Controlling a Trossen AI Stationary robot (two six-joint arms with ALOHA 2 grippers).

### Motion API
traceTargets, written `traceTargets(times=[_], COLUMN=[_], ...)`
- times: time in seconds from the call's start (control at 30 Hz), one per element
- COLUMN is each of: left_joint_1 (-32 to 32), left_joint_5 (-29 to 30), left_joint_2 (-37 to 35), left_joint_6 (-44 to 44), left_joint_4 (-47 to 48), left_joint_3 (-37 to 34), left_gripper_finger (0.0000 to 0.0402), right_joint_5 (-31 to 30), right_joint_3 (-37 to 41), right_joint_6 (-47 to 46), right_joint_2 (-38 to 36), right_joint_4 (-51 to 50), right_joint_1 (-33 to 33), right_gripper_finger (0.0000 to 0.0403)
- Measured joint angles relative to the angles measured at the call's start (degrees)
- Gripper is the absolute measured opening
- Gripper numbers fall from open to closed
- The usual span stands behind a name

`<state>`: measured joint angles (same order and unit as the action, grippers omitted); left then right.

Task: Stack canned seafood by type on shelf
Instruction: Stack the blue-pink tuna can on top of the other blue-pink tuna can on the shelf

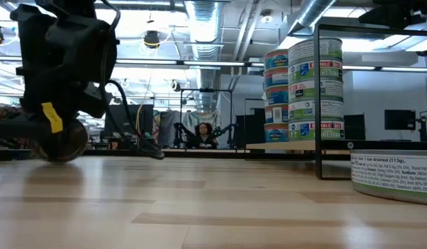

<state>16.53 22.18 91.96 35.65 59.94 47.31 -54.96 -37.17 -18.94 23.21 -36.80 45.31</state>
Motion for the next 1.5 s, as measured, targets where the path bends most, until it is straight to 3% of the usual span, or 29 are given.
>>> traceTargets(times=[0.07, 0.3, 0.5, 0.63, 0.83, 1.0, 1.13, 1.27, 1.5], left_joint_1=[0.0, -0.31, -0.3, -1.36, -7.17, -11.54, -14.89, -18.35, -24.13], left_joint_5=[-1.66, 1.73, -5.66, -5.42, -11.65, -12.47, -13.58, -14.52, -14.69], left_joint_2=[-0.25, -1.3, -2.07, -2.0, -1.98, -1.96, -1.96, -1.82, 2.15], left_joint_6=[-1.34, -0.39, -0.58, 3.19, 2.02, -4.73, -9.16, -12.86, -19.08], left_joint_4=[-1.29, 2.03, 2.09, 4.92, 11.63, 13.67, 14.44, 17.61, 20.39], left_joint_3=[-0.13, 2.87, 11.2, 16.03, 17.16, 17.11, 17.1, 17.1, 17.07], left_gripper_finger=[0.0002, 0.0001, 0.0001, 0.0011, 0.0109, 0.0214, 0.0272, 0.0301, 0.0306], right_joint_5=[-0.02, -0.02, -0.14, -0.28, -0.28, -0.28, -0.28, -0.26, -0.26], right_joint_3=[0.0, 0.0, -0.02, -0.02, -0.02, -0.02, -0.02, -0.02, -0.02], right_joint_6=[0.02, -0.01, 0.07, -0.05, -0.11, -0.09, -0.08, -0.09, -0.09], right_joint_2=[0.01, 0.01, 0.01, 0.01, 0.01, 0.01, 0.01, 0.01, 0.03], right_joint_4=[0.0, -0.01, 0.0, 0.0, 0.04, 0.02, 0.0, 0.0, -0.02], right_joint_1=[-0.01, -0.01, -0.01, -0.01, -0.01, -0.01, -0.01, -0.01, -0.01], right_gripper_finger=[0.0277, 0.0277, 0.0277, 0.0277, 0.0277, 0.0277, 0.0277, 0.0277, 0.0277])
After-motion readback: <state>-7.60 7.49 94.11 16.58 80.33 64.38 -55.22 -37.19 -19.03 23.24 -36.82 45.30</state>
